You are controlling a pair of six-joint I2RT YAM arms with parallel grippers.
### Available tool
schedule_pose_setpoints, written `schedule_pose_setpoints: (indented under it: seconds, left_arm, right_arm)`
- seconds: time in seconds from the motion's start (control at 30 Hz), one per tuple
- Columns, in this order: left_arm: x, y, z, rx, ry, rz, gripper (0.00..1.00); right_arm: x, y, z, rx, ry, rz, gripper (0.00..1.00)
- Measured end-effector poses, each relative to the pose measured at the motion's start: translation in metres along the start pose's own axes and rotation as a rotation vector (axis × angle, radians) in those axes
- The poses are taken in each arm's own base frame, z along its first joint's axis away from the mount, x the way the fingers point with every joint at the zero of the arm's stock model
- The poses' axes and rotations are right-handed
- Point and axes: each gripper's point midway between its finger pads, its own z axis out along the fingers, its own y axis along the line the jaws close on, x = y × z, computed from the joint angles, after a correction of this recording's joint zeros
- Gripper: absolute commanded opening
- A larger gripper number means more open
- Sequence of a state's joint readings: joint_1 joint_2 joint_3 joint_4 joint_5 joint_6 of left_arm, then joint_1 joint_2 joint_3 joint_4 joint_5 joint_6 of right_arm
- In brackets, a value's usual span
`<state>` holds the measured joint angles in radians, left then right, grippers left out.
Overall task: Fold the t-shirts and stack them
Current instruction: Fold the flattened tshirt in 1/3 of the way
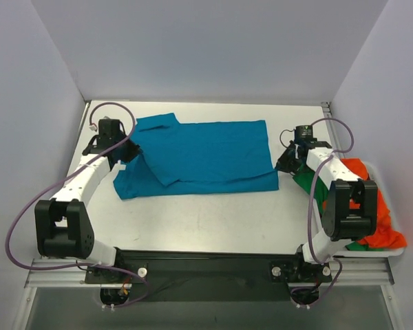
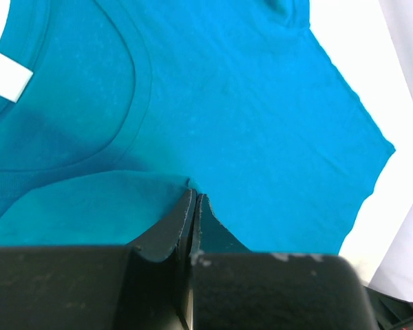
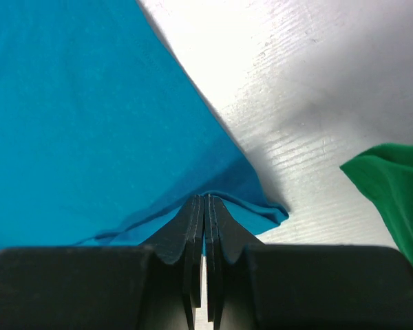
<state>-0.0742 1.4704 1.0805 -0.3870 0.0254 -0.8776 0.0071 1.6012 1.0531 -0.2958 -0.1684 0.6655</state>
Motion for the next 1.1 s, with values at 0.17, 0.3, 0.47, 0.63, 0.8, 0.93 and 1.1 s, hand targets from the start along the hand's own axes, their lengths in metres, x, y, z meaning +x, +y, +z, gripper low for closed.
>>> schedule_pose_setpoints:
  seconds: [0.17,0.3,0.47,0.63,0.8,0.93,1.1]
  left_arm:
    - [-0.011,0.001,-0.001,0.01,-0.009,-0.022,0.0]
    - [-0.016,0.005,-0.001,0.01,-0.011,-0.036,0.0]
    - [-0.019,0.007,-0.002,0.014,-0.008,-0.046,0.0]
    - [-0.031,0.015,-0.004,0.01,-0.026,-0.069,0.0]
    - [-0.036,0.017,-0.005,0.014,-0.033,-0.08,0.0]
    - [-0.035,0.016,-0.006,0.02,-0.027,-0.08,0.0]
    - [-0.038,0.02,-0.005,0.016,-0.031,-0.087,0.0]
  right_arm:
    - [-0.003,0.002,0.006,0.003,0.009,0.001,0.0]
    - [-0.008,0.005,0.004,-0.008,-0.001,0.004,0.0]
    - [-0.019,0.0,0.003,-0.008,-0.019,0.032,0.0]
    - [-0.022,-0.003,0.002,-0.012,-0.02,0.045,0.0]
    - [-0.024,0.002,0.003,-0.032,-0.023,0.043,0.0]
    - [-0.028,0.008,0.009,-0.047,-0.011,0.042,0.0]
    - [-0.032,0.013,0.019,-0.055,0.007,0.042,0.0]
